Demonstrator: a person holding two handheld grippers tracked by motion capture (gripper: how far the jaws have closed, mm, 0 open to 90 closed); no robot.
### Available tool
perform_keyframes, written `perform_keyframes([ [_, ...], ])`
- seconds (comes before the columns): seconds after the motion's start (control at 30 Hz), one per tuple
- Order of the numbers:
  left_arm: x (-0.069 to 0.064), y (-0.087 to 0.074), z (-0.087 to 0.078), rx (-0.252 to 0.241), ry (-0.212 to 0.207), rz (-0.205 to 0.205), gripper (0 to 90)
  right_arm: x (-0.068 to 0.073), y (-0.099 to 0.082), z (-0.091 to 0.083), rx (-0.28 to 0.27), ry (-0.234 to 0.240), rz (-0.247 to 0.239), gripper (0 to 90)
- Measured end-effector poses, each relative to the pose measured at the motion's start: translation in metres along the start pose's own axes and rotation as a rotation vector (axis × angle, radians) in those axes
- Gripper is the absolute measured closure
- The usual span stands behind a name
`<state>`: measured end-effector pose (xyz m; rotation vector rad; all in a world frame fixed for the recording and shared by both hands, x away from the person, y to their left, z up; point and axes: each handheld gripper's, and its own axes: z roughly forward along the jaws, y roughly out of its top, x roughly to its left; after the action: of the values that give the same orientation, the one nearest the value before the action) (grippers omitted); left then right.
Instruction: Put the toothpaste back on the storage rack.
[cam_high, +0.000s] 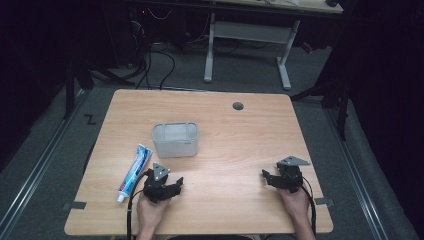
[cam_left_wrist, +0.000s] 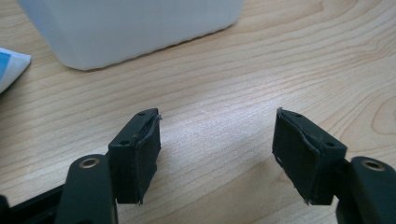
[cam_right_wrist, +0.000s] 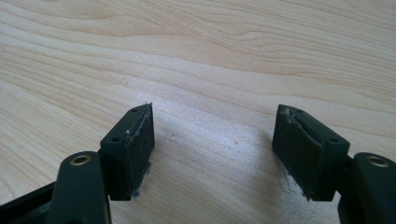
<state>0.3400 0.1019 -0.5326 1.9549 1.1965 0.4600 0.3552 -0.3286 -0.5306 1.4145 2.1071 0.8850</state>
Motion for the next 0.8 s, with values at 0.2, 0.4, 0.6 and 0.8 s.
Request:
perform_keyframes([
  [0.2, 0.001, -0.001, -0.009, -0.026, -0.005, -0.015, 33.4, 0.0, 0.0, 0.0, -0.001, 0.003, -0.006, 29.6],
  [0.4, 0.004, -0.002, -0.017, -0.028, -0.009, -0.031, 33.1, 0.0, 0.0, 0.0, -0.001, 0.004, -0.007, 29.6],
  [0.6, 0.006, -0.005, -0.029, -0.054, -0.006, -0.035, 33.8, 0.0, 0.0, 0.0, -0.001, 0.004, -0.007, 29.6],
  [0.8, 0.011, -0.009, -0.044, -0.065, 0.022, -0.028, 34.6, 0.0, 0.0, 0.0, -0.001, 0.004, -0.006, 29.6],
])
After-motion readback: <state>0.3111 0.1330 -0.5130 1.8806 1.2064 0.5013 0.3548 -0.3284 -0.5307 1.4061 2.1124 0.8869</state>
